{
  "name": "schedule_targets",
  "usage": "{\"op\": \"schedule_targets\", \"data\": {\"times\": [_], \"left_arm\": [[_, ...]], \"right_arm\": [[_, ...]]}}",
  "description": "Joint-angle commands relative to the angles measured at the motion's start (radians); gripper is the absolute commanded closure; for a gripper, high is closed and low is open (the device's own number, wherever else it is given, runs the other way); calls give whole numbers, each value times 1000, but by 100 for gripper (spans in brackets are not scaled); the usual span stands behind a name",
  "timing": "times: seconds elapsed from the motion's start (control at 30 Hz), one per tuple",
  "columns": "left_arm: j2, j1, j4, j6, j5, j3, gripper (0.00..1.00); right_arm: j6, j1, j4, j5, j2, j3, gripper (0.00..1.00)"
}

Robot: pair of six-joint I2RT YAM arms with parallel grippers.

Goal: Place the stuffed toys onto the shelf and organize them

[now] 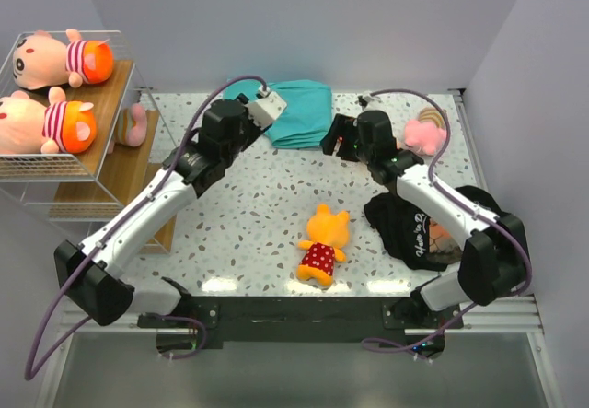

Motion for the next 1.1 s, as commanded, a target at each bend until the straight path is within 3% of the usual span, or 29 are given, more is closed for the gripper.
{"op": "schedule_targets", "data": {"times": [0.0, 0.03, 0.07, 0.1, 0.2, 0.3, 0.37, 0.5, 0.73, 0.9, 1.07], "left_arm": [[-124, -4, 54, -142, 316, -59, 30], [-139, -4, 70, -162, 354, -79, 21], [-156, -4, 109, -174, 383, -121, 2], [-187, -4, 128, -182, 400, -144, 0], [-238, -4, 186, -205, 452, -230, 0], [-299, -4, 267, -239, 451, -326, 0], [-333, -4, 326, -337, 408, -389, 0], [-345, -4, 354, -475, 388, -408, 0], [-350, -4, 304, -463, 495, -408, 0], [-367, -4, 320, -475, 505, -431, 0], [-376, -4, 309, -478, 501, -429, 0]], "right_arm": [[-124, 0, -111, 226, 73, 158, 23], [-150, -3, -146, 295, 90, 187, 22], [-176, -4, -169, 334, 110, 221, 22], [-219, -9, -195, 372, 163, 294, 20], [-279, -30, -278, 541, 260, 409, 20], [-320, -60, -305, 624, 317, 454, 20], [-331, -96, -306, 644, 335, 464, 20], [-313, -184, -331, 627, 397, 499, 21], [-333, -287, -393, 688, 561, 664, 21], [-273, -403, -484, 607, 665, 857, 23], [-201, -462, -548, 494, 725, 924, 22]]}}
